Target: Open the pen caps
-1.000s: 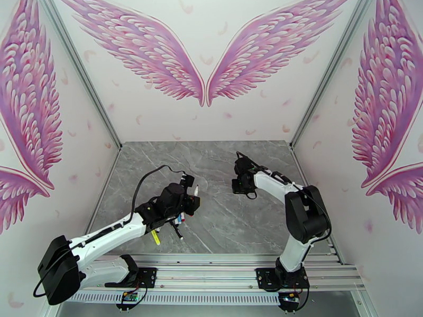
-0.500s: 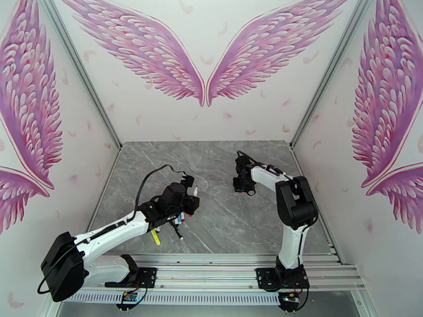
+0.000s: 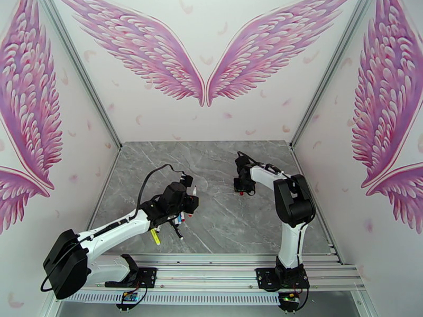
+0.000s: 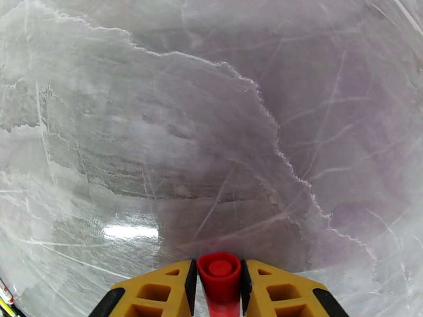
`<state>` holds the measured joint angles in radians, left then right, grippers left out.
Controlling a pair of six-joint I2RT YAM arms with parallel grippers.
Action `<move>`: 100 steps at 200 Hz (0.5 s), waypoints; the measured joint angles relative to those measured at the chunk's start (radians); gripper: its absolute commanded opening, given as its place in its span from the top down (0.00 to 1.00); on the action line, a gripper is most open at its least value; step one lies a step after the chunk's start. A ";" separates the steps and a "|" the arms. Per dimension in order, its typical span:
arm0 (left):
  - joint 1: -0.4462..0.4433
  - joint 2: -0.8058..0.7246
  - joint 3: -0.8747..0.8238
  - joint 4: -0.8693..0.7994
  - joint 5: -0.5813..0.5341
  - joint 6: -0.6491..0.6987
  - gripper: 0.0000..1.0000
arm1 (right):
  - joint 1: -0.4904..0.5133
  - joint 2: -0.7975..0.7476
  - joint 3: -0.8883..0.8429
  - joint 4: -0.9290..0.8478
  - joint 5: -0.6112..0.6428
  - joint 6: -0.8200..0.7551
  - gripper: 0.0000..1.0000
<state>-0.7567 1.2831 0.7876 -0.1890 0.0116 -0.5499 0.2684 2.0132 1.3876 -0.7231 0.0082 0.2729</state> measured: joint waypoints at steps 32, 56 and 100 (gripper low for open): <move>0.012 0.013 0.020 -0.018 0.000 -0.003 1.00 | 0.000 0.000 0.000 0.000 0.000 0.008 0.69; 0.039 0.032 0.036 -0.026 0.000 -0.003 1.00 | 0.000 -0.001 -0.002 0.003 0.000 0.014 0.67; 0.098 0.088 0.060 -0.057 -0.001 0.017 1.00 | 0.000 -0.005 -0.002 0.005 0.001 0.016 0.69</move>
<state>-0.6586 1.3708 0.8474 -0.2459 0.0109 -0.5331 0.2684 2.0087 1.3853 -0.7185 0.0090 0.2886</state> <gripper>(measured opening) 0.197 0.325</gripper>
